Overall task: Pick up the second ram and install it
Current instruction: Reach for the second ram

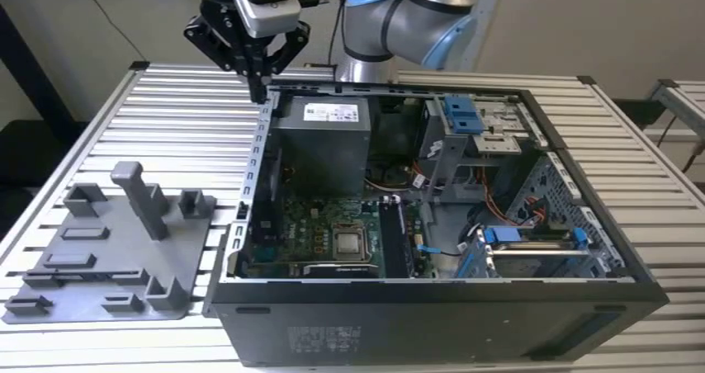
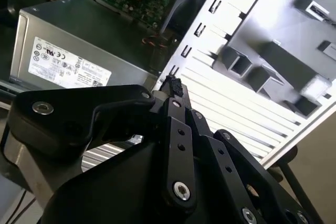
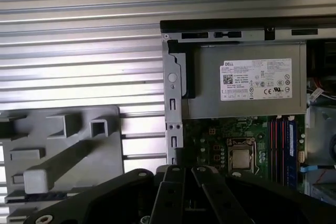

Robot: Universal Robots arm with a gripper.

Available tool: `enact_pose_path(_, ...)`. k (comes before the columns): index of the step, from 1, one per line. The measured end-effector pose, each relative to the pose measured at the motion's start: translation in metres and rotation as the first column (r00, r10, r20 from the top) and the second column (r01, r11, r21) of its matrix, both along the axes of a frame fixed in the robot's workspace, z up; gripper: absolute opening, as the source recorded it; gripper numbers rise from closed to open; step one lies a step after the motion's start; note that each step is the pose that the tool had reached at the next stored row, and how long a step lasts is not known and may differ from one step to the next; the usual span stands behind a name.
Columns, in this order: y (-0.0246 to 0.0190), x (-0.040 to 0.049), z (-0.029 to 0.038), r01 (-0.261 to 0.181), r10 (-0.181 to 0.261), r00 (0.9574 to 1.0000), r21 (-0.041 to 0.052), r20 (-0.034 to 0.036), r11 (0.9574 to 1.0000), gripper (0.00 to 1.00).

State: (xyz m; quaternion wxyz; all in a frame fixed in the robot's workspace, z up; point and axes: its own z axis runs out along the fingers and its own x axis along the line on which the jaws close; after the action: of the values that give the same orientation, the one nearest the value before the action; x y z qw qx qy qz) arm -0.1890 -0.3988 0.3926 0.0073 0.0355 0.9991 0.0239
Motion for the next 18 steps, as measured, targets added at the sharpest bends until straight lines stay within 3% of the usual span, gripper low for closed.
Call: enact_pose_path(18,0.0,-0.0294,0.0,0.0,0.0,0.9999,0.0,-0.0159,1.0,0.11)
